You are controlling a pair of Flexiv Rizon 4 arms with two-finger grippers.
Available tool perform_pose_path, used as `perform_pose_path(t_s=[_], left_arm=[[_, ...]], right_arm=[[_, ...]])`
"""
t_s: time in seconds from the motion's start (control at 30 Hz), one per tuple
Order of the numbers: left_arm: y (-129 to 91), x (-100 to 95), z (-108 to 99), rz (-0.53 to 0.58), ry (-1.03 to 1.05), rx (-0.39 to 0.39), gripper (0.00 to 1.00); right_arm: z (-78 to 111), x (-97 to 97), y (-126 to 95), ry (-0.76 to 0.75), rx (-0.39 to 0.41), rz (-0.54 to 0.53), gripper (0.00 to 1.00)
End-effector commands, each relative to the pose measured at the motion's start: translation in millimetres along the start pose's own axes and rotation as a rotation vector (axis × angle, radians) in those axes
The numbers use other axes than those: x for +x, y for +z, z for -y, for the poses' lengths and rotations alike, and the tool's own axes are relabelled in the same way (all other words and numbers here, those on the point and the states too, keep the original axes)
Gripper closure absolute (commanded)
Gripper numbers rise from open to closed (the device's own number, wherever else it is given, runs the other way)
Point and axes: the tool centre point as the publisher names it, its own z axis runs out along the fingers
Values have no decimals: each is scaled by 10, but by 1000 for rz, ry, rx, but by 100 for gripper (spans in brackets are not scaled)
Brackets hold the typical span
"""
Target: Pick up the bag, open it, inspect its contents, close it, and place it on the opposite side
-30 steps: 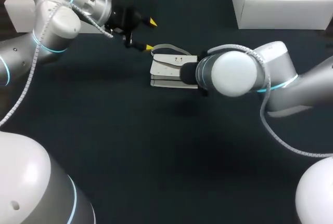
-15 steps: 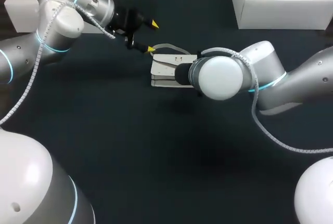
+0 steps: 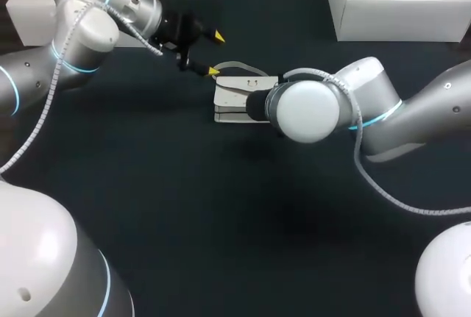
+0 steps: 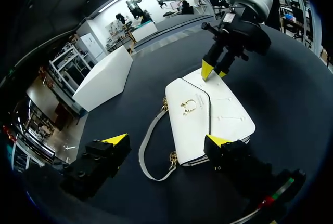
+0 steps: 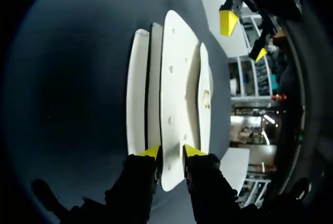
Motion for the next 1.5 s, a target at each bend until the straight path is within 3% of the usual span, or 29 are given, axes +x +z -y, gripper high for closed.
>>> perform_pose_path(t_s=[0.03,0.47,0.53,0.6,1.07,1.5], left_arm=[[33,-23,-14,-6,3,7,0],[68,3,35,-22,21,19,0],[69,6,43,-24,23,22,0],[78,14,53,-26,27,25,0],[147,143,154,7,86,22,0],[147,143,170,16,69,24,0]], right_arm=[[-1,23,3,6,-2,12,84],[-24,77,-39,37,9,33,86],[-31,80,-43,41,8,36,90],[-39,79,-43,44,8,39,100],[-118,88,-76,91,32,83,100],[-124,99,-75,102,35,82,100]])
